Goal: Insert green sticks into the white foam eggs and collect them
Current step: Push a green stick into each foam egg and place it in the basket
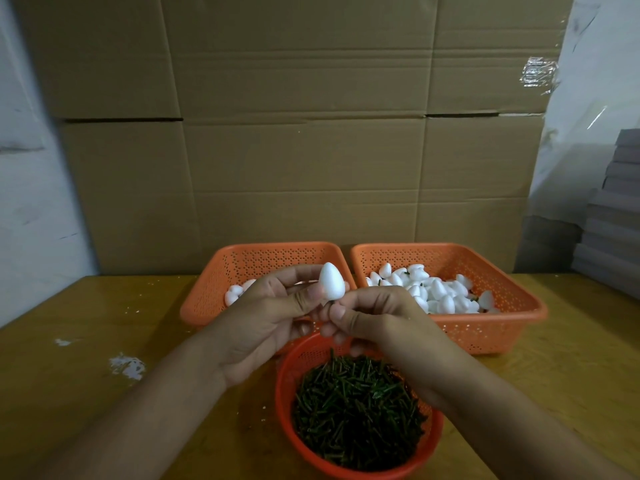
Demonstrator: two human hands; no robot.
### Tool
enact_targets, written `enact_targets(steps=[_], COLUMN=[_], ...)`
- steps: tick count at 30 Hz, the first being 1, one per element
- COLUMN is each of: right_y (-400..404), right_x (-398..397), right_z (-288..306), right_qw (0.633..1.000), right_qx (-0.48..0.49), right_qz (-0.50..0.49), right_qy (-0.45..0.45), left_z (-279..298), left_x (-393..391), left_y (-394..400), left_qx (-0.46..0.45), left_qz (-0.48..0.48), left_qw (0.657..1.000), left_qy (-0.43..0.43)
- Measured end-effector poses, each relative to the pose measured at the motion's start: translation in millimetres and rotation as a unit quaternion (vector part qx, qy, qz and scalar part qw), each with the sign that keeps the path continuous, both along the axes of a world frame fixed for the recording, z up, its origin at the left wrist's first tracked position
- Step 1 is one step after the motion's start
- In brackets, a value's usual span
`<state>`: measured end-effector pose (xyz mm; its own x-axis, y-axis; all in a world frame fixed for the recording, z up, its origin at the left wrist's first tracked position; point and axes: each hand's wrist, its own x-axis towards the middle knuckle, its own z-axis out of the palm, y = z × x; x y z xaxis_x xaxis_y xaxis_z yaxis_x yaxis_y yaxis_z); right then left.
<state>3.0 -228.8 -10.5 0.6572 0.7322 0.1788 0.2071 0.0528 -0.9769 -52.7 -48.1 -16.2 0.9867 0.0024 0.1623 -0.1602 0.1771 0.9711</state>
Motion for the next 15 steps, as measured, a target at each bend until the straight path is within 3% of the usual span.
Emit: enact_targets(steps=[9, 15], right_y=[0.1, 2.8], right_x=[0.3, 2.5], right_z=[0.5, -4.3], right_qw=[0.993, 0.998], right_qx=[0.032, 0.04], right_qz=[0.071, -0.029], right_qy=[0.092, 0.039], left_z=[0.2, 6.2], left_x=[-0.4, -4.0], left_y=[2.6, 0.7], left_qx=[-0.009, 0.017], left_qz=[-0.032, 0.014], left_qw=[0.999, 1.0], left_qy=[0.011, -0.02])
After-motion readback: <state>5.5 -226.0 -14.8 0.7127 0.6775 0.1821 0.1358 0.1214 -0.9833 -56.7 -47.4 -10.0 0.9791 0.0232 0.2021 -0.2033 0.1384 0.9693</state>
